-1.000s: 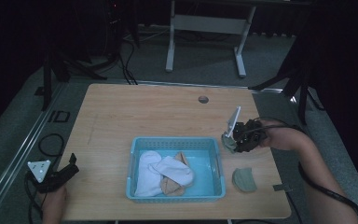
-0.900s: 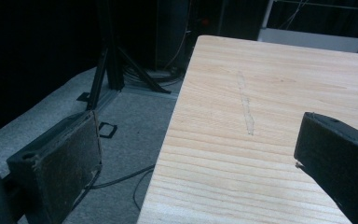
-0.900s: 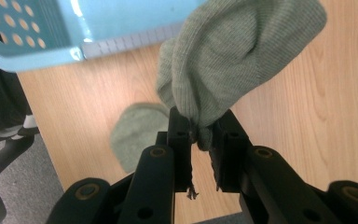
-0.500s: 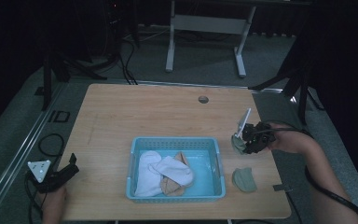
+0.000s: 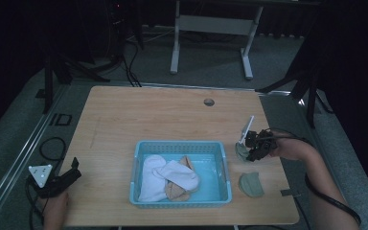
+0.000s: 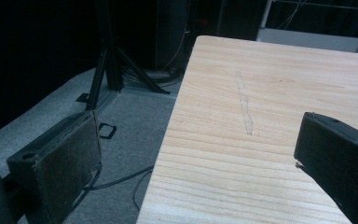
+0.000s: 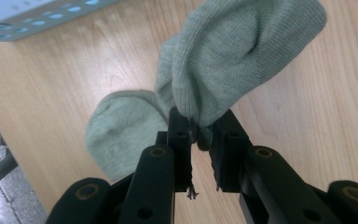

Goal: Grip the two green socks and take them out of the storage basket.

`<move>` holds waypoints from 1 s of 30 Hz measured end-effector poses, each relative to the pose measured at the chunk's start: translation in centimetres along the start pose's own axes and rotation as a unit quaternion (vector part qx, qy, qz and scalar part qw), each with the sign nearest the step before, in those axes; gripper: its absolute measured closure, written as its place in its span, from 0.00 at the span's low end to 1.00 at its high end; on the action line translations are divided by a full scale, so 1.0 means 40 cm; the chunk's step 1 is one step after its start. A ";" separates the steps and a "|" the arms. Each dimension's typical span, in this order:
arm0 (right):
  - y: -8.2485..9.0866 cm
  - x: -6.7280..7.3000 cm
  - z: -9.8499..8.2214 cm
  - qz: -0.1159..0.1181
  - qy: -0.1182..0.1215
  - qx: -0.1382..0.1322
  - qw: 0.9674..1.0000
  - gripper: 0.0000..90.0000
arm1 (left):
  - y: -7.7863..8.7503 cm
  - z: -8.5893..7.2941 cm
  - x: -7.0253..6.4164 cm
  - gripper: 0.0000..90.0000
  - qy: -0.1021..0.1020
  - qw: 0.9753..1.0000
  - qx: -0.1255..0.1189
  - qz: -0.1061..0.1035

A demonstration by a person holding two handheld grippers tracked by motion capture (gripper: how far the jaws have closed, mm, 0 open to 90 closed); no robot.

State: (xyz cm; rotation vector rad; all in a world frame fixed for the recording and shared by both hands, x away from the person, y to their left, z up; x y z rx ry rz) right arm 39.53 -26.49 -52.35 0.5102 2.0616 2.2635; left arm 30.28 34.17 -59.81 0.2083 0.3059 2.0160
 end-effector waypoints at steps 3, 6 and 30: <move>-0.024 -0.013 0.000 0.003 -0.008 0.006 1.000 0.88 | 0.000 0.000 0.000 0.01 0.000 1.000 0.000 0.000; -0.049 -0.022 0.007 0.008 -0.010 0.006 1.000 0.88 | 0.000 0.000 0.000 0.01 0.000 1.000 0.000 0.000; -0.070 -0.038 0.011 -0.004 -0.037 -0.003 0.999 0.63 | 0.000 0.000 0.000 0.01 0.001 1.000 0.000 0.000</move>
Point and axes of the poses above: each handheld gripper's, and its own axes: y roughly backward along the jaws, z roughly out of its top, x roughly to its left, the point moved 8 cm from there along -y, roughly forward along the jaws, and after that the axes turned 15 degrees about z, right-handed, at the moved point
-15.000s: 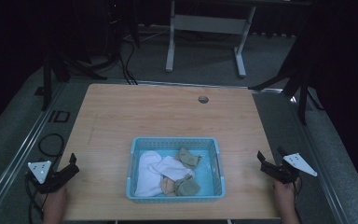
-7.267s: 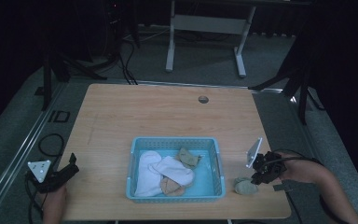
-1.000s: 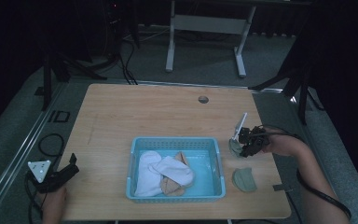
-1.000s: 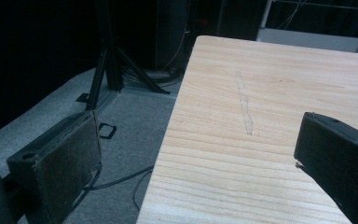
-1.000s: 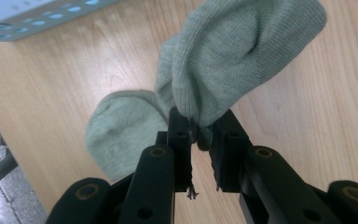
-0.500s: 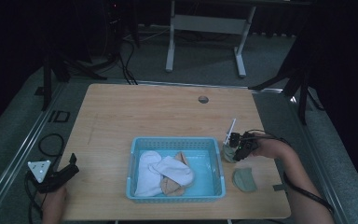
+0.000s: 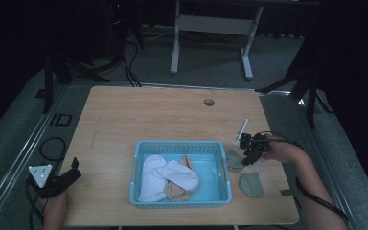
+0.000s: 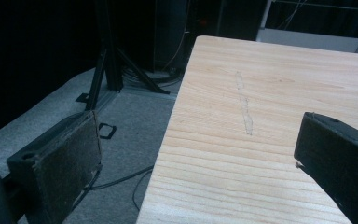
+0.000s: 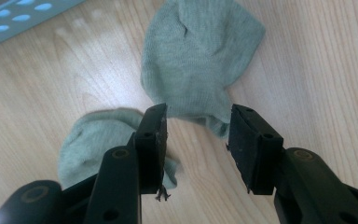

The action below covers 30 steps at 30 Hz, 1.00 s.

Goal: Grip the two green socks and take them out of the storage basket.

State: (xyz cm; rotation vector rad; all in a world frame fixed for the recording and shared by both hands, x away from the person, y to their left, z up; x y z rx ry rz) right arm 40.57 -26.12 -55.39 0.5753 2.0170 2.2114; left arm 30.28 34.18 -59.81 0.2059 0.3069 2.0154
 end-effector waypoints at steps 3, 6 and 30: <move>0.001 0.005 -0.007 0.003 0.000 -0.005 1.000 0.61 | 0.000 0.000 0.000 0.01 0.000 1.000 0.000 0.000; 0.004 0.007 -0.014 0.001 -0.001 -0.008 1.000 0.59 | 0.000 0.000 0.000 0.01 0.000 1.000 0.000 0.001; 0.005 -0.033 -0.204 -0.048 -0.110 -0.137 0.983 0.55 | -0.001 0.000 0.000 0.01 -0.001 1.000 0.001 0.002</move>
Point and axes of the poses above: each handheld gripper's, and its own axes: y roughly backward along the jaws, z roughly out of its top, x roughly to its left, the point moved 8 cm from there along -y, roughly forward along the jaws, and after that the axes turned 15 degrees about z, right-handed, at the moved point
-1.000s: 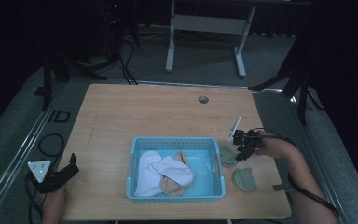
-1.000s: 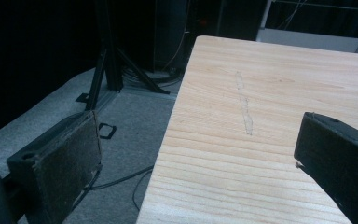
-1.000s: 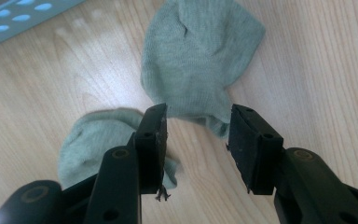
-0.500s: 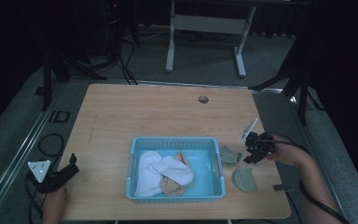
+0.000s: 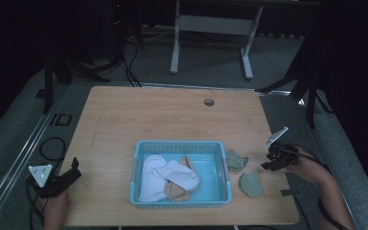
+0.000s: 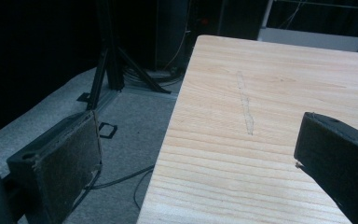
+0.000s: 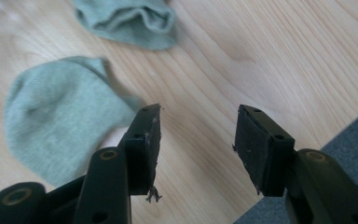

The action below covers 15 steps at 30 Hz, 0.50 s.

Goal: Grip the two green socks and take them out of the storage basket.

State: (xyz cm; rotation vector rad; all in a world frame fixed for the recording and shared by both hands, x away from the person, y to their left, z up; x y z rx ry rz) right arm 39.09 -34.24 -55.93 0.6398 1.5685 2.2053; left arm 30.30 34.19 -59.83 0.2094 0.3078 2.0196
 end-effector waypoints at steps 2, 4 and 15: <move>-0.004 -0.008 -0.010 -0.005 -0.016 -0.009 1.000 0.53 | 0.000 0.000 0.000 0.01 0.000 1.000 0.000 0.000; -0.009 -0.017 -0.020 -0.010 -0.029 -0.017 0.999 0.51 | 0.000 0.000 0.000 0.01 0.000 1.000 0.000 0.000; -0.012 -0.061 -0.055 -0.059 -0.124 -0.110 0.984 0.24 | 0.001 0.000 0.000 0.01 0.000 1.000 -0.001 -0.001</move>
Point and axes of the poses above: each handheld gripper's, and its own axes: y roughly backward along the jaws, z roughly out of its top, x roughly to its left, the point moved 8 cm from there along -y, roughly forward along the jaws, and after that the axes turned 15 degrees about z, right-handed, at the moved point
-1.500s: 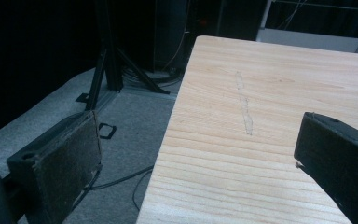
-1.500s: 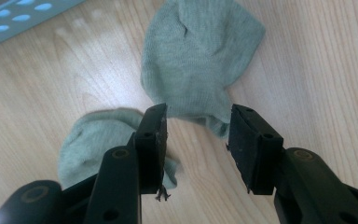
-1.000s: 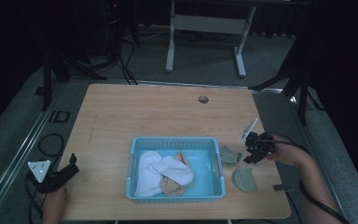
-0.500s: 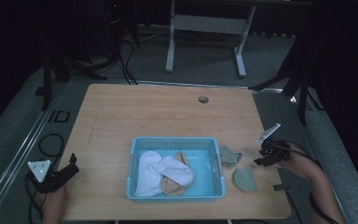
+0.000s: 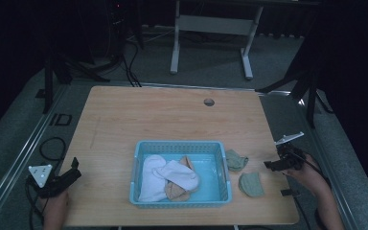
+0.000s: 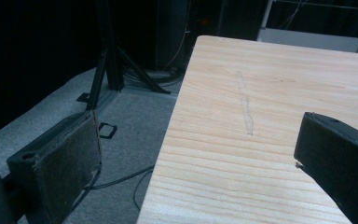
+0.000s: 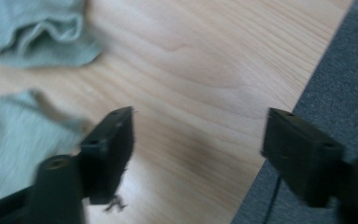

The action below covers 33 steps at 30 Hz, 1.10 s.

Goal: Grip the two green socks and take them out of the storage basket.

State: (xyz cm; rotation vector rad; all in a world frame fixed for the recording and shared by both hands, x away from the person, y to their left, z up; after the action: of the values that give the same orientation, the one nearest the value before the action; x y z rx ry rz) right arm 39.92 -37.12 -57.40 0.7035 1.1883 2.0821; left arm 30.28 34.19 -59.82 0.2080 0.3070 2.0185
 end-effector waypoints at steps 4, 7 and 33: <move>-0.006 -0.018 -0.007 -0.005 -0.056 -0.054 0.997 0.17 | 0.000 0.000 0.000 0.01 0.001 1.000 0.000 0.000; -0.001 -0.025 -0.017 0.004 -0.087 -0.092 0.992 0.13 | 0.000 0.000 0.000 0.01 0.002 1.000 0.000 0.000; 0.049 -0.012 -0.126 -0.170 -0.131 -0.338 0.916 0.12 | 0.000 0.000 0.000 0.01 0.002 1.000 0.001 -0.002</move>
State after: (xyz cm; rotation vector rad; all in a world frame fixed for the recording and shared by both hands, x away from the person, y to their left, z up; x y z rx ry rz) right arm 36.15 -40.98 -58.00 0.3861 0.3519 1.8484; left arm 30.28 34.20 -59.82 0.2039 0.3117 2.0159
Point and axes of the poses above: each handheld gripper's, and its own axes: y roughly backward along the jaws, z roughly out of its top, x roughly to its left, the point moved 8 cm from there along -y, roughly forward along the jaws, and after that the axes turned 15 degrees about z, right-handed, at the moved point
